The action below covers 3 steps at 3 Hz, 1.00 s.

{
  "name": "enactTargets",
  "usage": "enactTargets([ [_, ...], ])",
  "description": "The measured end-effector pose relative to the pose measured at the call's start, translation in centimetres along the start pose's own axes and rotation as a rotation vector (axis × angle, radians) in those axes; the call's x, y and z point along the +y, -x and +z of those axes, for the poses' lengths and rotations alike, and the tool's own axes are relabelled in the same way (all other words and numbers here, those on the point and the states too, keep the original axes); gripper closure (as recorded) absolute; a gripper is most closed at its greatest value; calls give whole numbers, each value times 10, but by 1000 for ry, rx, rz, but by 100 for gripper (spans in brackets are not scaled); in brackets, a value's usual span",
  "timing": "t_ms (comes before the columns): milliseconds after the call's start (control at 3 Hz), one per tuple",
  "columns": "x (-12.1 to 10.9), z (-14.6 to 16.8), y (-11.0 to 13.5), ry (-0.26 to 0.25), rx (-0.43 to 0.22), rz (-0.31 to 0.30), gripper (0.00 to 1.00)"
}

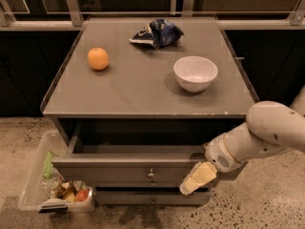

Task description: Open top drawer

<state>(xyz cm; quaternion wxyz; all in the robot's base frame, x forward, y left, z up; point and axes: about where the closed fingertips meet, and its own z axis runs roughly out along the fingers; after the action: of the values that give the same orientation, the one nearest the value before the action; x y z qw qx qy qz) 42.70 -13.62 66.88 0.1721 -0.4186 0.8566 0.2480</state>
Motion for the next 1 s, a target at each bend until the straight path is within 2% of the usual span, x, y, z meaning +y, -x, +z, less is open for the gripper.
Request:
enactTargets([
  [333,0,0,0,0,0,0,0],
  [1000,-27,5,9,-56,-2,18,0],
])
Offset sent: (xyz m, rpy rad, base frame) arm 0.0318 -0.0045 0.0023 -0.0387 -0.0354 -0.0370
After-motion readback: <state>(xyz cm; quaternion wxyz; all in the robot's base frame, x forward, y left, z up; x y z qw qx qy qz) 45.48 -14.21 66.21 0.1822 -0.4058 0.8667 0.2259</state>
